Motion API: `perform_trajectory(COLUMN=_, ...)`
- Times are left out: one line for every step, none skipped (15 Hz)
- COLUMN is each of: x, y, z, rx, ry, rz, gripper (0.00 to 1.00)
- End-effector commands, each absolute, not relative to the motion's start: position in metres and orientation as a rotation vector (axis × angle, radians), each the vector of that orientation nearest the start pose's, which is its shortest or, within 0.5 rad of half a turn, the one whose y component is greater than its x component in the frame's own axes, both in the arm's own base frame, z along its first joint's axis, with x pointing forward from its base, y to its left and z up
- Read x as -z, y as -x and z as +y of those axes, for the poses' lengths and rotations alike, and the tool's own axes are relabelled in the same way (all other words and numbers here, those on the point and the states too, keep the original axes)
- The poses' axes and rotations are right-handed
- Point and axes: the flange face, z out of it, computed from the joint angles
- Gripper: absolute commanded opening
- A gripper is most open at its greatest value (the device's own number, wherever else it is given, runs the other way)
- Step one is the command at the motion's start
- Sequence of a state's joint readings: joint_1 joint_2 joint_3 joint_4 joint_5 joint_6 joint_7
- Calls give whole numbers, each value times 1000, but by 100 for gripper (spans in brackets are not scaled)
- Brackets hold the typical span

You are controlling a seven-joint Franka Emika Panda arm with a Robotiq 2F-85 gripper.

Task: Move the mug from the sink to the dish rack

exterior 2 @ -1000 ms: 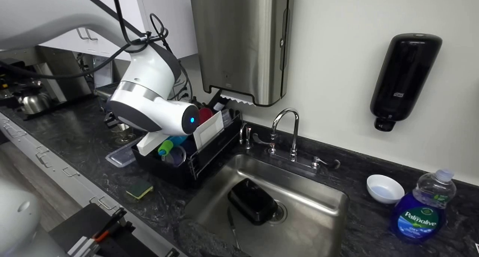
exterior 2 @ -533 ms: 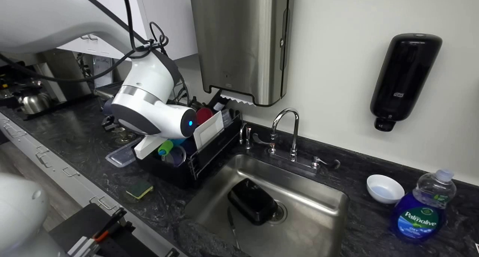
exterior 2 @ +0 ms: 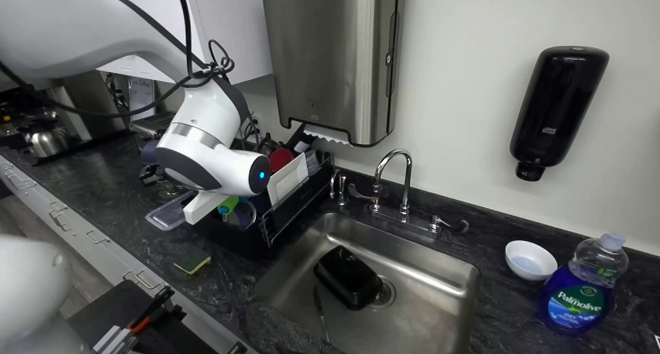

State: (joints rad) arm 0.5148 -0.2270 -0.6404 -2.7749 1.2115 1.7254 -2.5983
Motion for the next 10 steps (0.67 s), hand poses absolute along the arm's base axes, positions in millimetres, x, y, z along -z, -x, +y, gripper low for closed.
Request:
perform_trajectory(x=-281, y=-330, z=57, rx=1062, ry=1241, rz=-1423, gripper=6)
perform_trajectory(x=-282, y=-330, z=57, rx=1062, ry=1240, rz=-1423, gripper=6)
perform_trajectory(x=-282, y=-330, z=57, rx=1061, ry=1240, rz=-1423, gripper=6)
perform_trajectory(x=-282, y=-330, z=57, rx=1061, ry=1240, rz=-1423, gripper=6)
perform_trajectory(x=-282, y=-330, z=57, rx=1061, ry=1240, rz=-1423, gripper=6)
perform_trajectory(x=-282, y=-330, z=57, rx=1061, ry=1240, rz=-1423, gripper=6)
perform_trajectory(x=-282, y=-330, z=57, rx=1061, ry=1240, rz=-1423, gripper=6)
perform_trajectory(x=-282, y=-330, z=57, rx=1061, ry=1240, rz=-1423, gripper=6)
perform_trajectory(x=-282, y=-330, z=57, rx=1061, ry=1240, rz=-1423, gripper=2)
perform_trajectory(x=-282, y=-330, z=60, rx=1059, ry=1230, rz=-1423, gripper=2)
